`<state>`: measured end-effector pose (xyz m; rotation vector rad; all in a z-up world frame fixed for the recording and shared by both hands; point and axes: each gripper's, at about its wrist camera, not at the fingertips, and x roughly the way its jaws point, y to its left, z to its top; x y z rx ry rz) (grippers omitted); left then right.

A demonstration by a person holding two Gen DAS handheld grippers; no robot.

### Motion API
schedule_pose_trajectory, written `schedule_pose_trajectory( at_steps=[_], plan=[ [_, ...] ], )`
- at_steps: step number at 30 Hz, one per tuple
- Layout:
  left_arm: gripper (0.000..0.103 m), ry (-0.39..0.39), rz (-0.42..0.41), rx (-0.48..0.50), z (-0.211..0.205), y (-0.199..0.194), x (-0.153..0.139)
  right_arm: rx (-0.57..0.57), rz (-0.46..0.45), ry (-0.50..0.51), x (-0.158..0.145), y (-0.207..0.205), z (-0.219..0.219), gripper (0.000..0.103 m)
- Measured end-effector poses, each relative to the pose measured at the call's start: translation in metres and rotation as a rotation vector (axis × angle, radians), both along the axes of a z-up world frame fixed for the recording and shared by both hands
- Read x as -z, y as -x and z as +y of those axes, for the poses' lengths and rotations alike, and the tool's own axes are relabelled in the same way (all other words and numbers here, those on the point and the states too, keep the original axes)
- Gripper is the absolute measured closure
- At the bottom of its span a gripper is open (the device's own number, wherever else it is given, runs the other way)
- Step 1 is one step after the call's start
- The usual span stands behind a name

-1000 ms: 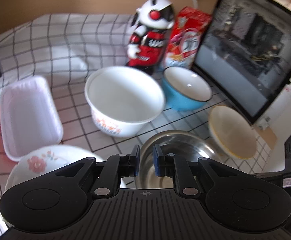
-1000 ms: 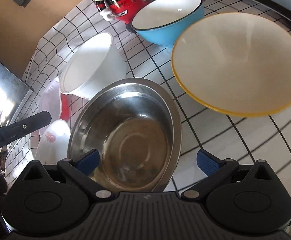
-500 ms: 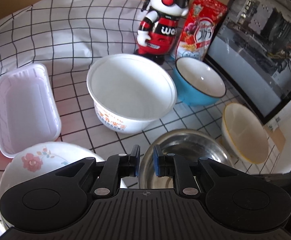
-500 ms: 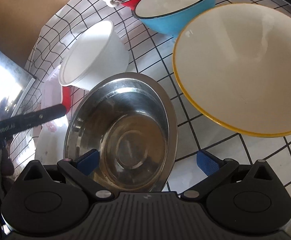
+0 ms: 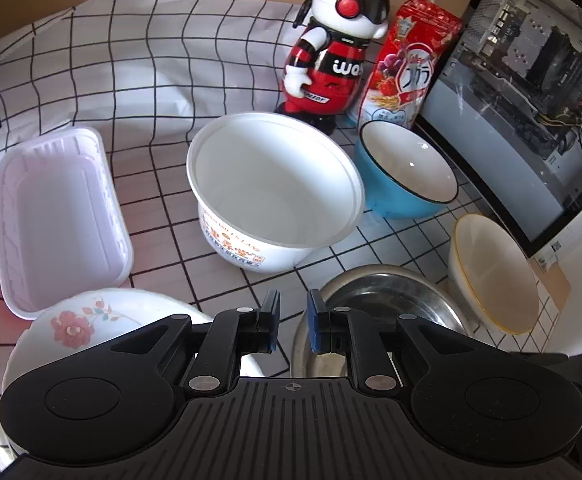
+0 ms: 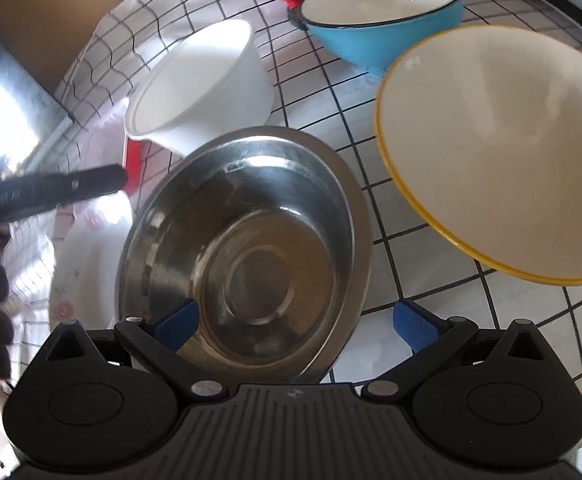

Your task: Organize plates and bowls

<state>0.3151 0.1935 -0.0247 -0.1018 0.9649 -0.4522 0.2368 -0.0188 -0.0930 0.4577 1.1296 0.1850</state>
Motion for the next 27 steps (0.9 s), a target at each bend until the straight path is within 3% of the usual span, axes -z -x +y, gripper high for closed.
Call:
schedule_pose_trajectory(
  at_steps=[2, 5, 7, 12, 18, 22, 27],
  plan=[
    [0.087, 0.004, 0.007, 0.011, 0.0, -0.002, 0.001, 0.003, -0.026, -0.001, -0.005, 0.006, 0.001, 0.008],
    [0.087, -0.013, 0.02, 0.042, -0.005, -0.002, 0.005, 0.012, -0.089, 0.078, -0.018, 0.017, 0.005, 0.015],
    [0.086, -0.031, 0.03, 0.065, -0.009, -0.004, 0.01, 0.007, -0.103, 0.109, -0.023, 0.021, 0.009, 0.028],
    [0.08, -0.039, 0.076, 0.115, -0.017, -0.007, 0.019, -0.009, -0.062, 0.129, -0.019, 0.018, 0.011, 0.042],
    [0.079, -0.118, 0.111, 0.145, -0.032, -0.008, 0.033, 0.027, 0.01, 0.076, -0.008, 0.008, 0.006, 0.065],
    [0.069, -0.12, 0.126, 0.141, -0.037, -0.01, 0.042, 0.02, 0.023, 0.073, -0.007, 0.006, 0.009, 0.067],
    [0.073, -0.15, 0.11, 0.065, -0.033, 0.0, 0.034, -0.009, 0.005, 0.087, -0.013, 0.011, 0.017, 0.067]
  ],
)
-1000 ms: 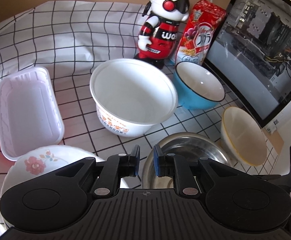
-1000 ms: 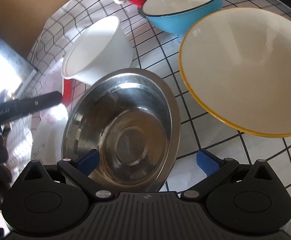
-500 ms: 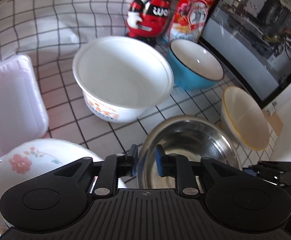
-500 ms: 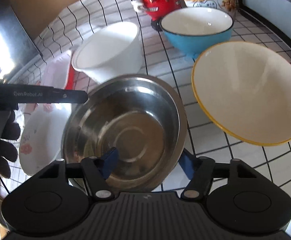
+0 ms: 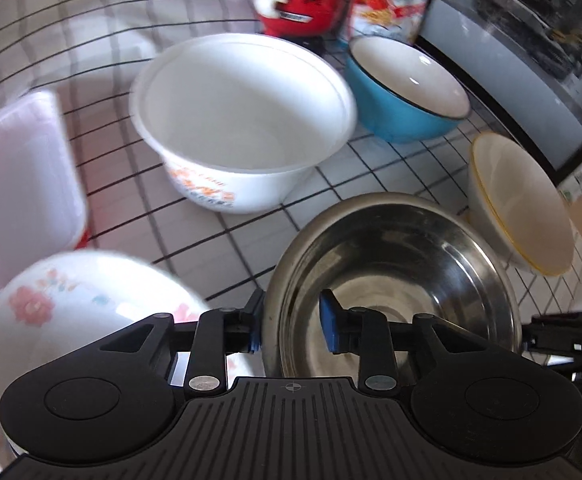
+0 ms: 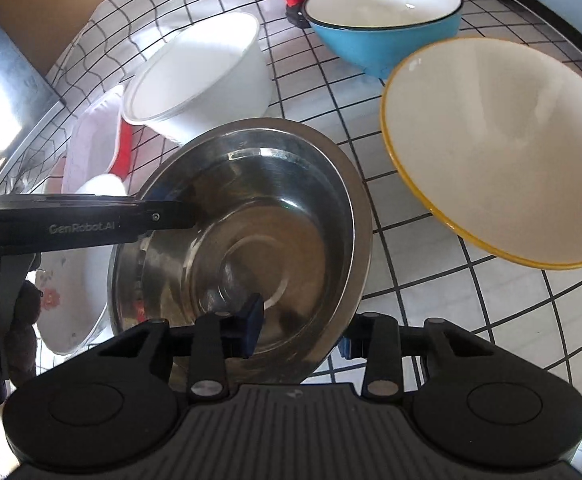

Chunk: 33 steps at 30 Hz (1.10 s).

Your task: Organize plates and bowls

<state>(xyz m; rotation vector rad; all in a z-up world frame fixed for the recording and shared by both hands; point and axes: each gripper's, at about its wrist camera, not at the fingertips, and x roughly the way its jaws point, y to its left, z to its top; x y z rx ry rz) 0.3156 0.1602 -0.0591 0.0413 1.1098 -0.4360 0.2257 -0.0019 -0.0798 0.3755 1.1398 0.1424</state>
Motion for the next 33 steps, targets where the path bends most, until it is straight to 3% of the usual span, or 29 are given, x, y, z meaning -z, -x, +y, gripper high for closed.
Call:
schedule_pose_trajectory(
  at_steps=[6, 11, 22, 33],
  plan=[
    [0.074, 0.047, -0.048, -0.139, 0.028, 0.024, -0.036, -0.085, -0.096, 0.01, -0.029, 0.008, 0.011, 0.067],
    [0.076, 0.11, -0.067, -0.296, 0.076, 0.04, -0.058, -0.19, -0.2, 0.005, -0.054, -0.008, 0.037, 0.066],
    [0.076, 0.08, -0.024, -0.622, 0.15, 0.071, -0.029, -0.479, -0.194, 0.045, -0.036, -0.058, 0.127, 0.065],
    [0.08, -0.005, -0.02, -0.688, 0.157, 0.083, -0.014, -0.569, -0.239, 0.087, -0.028, -0.068, 0.145, 0.065]
  ],
)
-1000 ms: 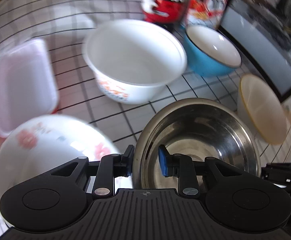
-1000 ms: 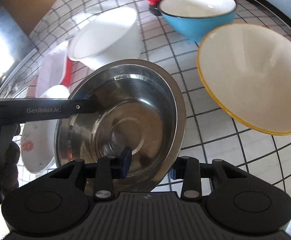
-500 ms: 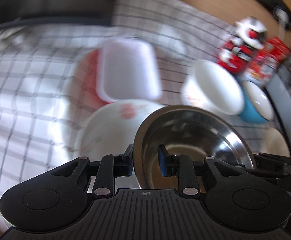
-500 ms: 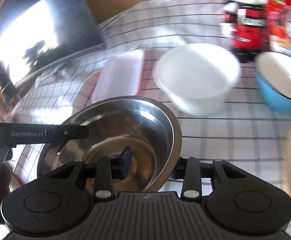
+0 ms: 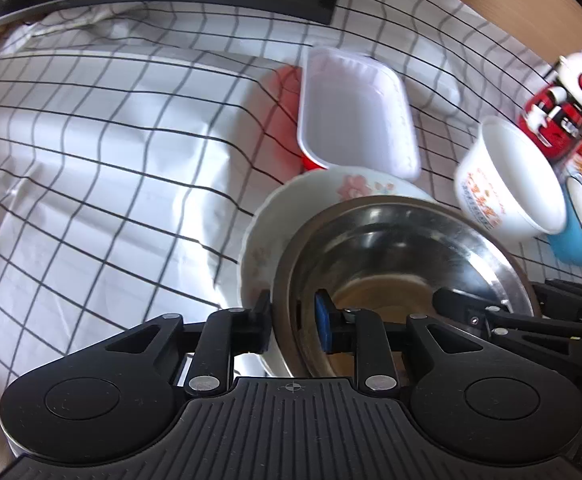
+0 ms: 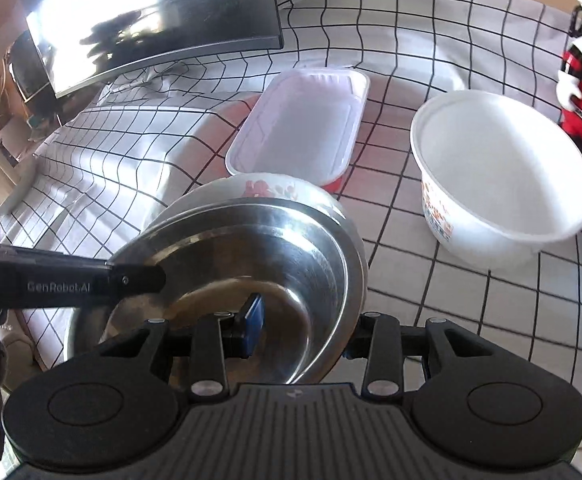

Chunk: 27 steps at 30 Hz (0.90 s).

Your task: Organize plates and bowls

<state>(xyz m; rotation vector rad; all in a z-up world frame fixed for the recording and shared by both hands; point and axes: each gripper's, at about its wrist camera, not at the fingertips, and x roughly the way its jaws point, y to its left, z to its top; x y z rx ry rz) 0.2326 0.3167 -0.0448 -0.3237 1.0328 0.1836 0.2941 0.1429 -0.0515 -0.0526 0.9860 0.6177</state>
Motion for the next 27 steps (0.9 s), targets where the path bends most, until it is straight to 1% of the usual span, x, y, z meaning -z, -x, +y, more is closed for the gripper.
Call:
schedule_pose_trajectory(
  at_steps=[5, 9, 12, 14, 16, 18, 20, 22, 25, 27],
  plan=[
    [0.081, -0.015, -0.025, -0.029, 0.004, 0.002, -0.003, -0.009, -0.01, 0.012, 0.005, -0.009, 0.008, 0.065],
    [0.081, 0.013, -0.038, -0.041, 0.009, 0.007, -0.005, -0.016, -0.003, 0.013, 0.008, -0.01, 0.005, 0.065],
    [0.081, 0.027, -0.045, -0.059, 0.013, 0.011, -0.006, -0.02, 0.001, -0.008, 0.006, -0.008, -0.001, 0.066],
    [0.081, 0.023, -0.065, -0.077, 0.015, 0.014, -0.01, -0.011, -0.019, -0.018, 0.002, -0.006, -0.006, 0.066],
    [0.081, 0.032, -0.088, -0.088, 0.018, 0.016, -0.014, -0.002, -0.044, -0.023, -0.001, -0.005, -0.012, 0.061],
    [0.08, 0.055, -0.113, -0.068, 0.019, 0.016, -0.017, 0.01, -0.054, -0.034, -0.004, -0.006, -0.016, 0.06],
    [0.08, 0.045, -0.117, -0.054, 0.017, 0.013, -0.017, 0.016, -0.062, -0.038, -0.006, -0.008, -0.019, 0.06],
    [0.079, 0.012, -0.096, -0.062, 0.017, 0.009, -0.013, 0.023, -0.065, -0.04, -0.006, -0.012, -0.018, 0.06],
    [0.059, -0.021, -0.061, -0.083, 0.022, 0.003, -0.003, 0.039, -0.043, -0.021, 0.0, -0.02, -0.013, 0.059],
    [0.057, -0.018, -0.047, -0.084, 0.025, 0.0, 0.002, 0.043, -0.031, -0.015, 0.006, -0.025, -0.009, 0.059]
  ],
)
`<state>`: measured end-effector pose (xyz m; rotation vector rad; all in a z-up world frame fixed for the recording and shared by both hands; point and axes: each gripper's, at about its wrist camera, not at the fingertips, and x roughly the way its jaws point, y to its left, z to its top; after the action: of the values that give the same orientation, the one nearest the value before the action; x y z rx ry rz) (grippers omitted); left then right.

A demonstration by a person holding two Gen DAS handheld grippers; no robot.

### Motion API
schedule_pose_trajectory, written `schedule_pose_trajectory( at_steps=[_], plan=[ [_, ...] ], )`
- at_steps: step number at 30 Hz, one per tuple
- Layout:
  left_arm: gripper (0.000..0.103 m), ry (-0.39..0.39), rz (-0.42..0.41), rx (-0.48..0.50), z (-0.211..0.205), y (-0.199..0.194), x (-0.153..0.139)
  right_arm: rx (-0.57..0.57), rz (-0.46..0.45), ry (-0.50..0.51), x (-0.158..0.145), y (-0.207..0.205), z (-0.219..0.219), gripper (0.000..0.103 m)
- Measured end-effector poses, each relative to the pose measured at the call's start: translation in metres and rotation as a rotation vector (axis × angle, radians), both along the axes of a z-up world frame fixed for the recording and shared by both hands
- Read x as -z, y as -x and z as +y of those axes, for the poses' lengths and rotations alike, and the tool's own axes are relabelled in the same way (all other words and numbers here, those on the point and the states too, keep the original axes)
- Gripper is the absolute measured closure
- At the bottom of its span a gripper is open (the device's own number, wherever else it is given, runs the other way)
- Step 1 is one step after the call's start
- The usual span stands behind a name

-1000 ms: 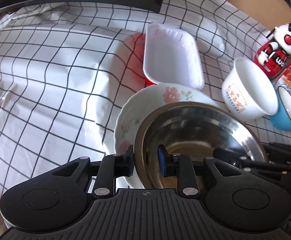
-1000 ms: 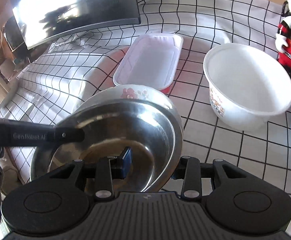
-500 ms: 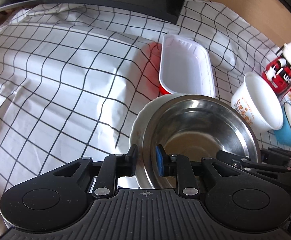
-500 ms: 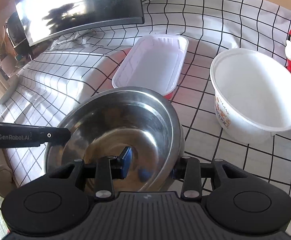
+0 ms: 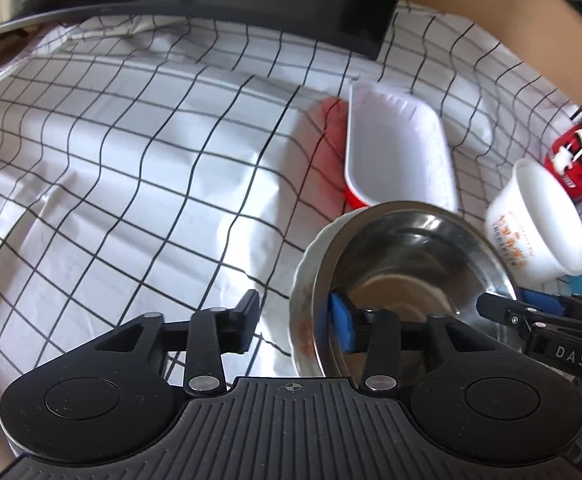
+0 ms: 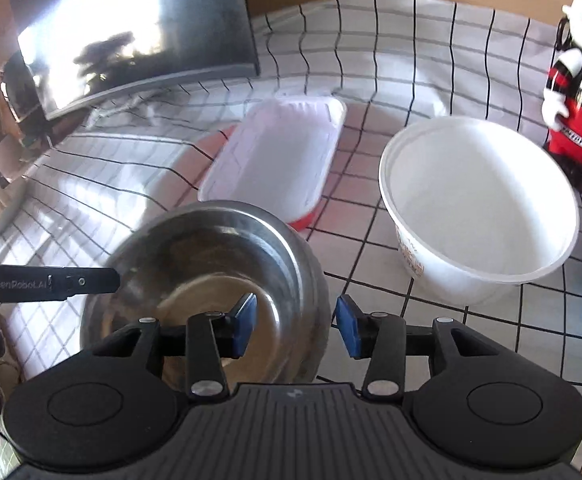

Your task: Organize plates and bowls

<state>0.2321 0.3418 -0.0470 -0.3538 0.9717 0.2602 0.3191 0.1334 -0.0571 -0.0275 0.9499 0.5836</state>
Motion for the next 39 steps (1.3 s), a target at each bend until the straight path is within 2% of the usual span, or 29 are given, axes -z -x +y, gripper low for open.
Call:
schedule_pose_trajectory(
  at_steps=[2, 4, 8, 10, 12, 17, 18, 19, 21, 23, 27, 34, 37, 39],
  plan=[
    [0.057, 0.015, 0.003, 0.006, 0.003, -0.002, 0.002, 0.003, 0.021, -0.004, 0.006, -0.003, 0.003, 0.056],
    [0.057, 0.046, 0.015, 0.005, 0.008, -0.005, 0.005, 0.01, 0.049, -0.013, 0.012, -0.008, 0.005, 0.049],
    [0.055, 0.112, 0.051, -0.001, 0.016, -0.012, 0.016, 0.007, 0.11, -0.03, 0.024, -0.016, 0.011, 0.047],
    [0.056, 0.121, 0.064, 0.002, 0.016, -0.014, 0.019, 0.007, 0.156, -0.046, 0.03, -0.02, 0.013, 0.045],
    [0.057, 0.124, 0.069, 0.006, 0.015, -0.015, 0.02, 0.01, 0.163, -0.048, 0.031, -0.019, 0.016, 0.042],
    [0.058, 0.127, 0.072, 0.024, 0.014, -0.016, 0.023, -0.011, 0.183, -0.043, 0.03, -0.018, 0.016, 0.045],
    [0.067, 0.129, 0.074, 0.036, 0.012, -0.016, 0.024, -0.015, 0.197, -0.052, 0.03, -0.017, 0.015, 0.046],
    [0.064, 0.145, 0.082, 0.049, 0.01, -0.015, 0.025, -0.018, 0.211, -0.064, 0.03, -0.017, 0.014, 0.047],
    [0.064, 0.128, 0.088, 0.056, 0.005, -0.014, 0.025, -0.014, 0.226, -0.071, 0.03, -0.014, 0.012, 0.047],
    [0.064, 0.136, 0.093, 0.061, 0.003, -0.011, 0.025, -0.007, 0.229, -0.07, 0.03, -0.009, 0.01, 0.047],
    [0.064, 0.2, 0.118, 0.07, -0.001, -0.003, 0.026, 0.008, 0.238, -0.065, 0.029, 0.001, 0.0, 0.047],
    [0.065, 0.231, 0.116, 0.09, -0.011, 0.002, 0.027, 0.029, 0.242, -0.066, 0.029, 0.009, -0.02, 0.047],
    [0.065, 0.234, 0.102, 0.068, -0.008, 0.001, 0.023, 0.027, 0.187, -0.051, 0.022, 0.013, -0.021, 0.047],
    [0.065, 0.203, 0.068, 0.058, -0.007, 0.004, 0.012, 0.019, 0.135, -0.034, 0.015, 0.016, -0.023, 0.046]
  ],
)
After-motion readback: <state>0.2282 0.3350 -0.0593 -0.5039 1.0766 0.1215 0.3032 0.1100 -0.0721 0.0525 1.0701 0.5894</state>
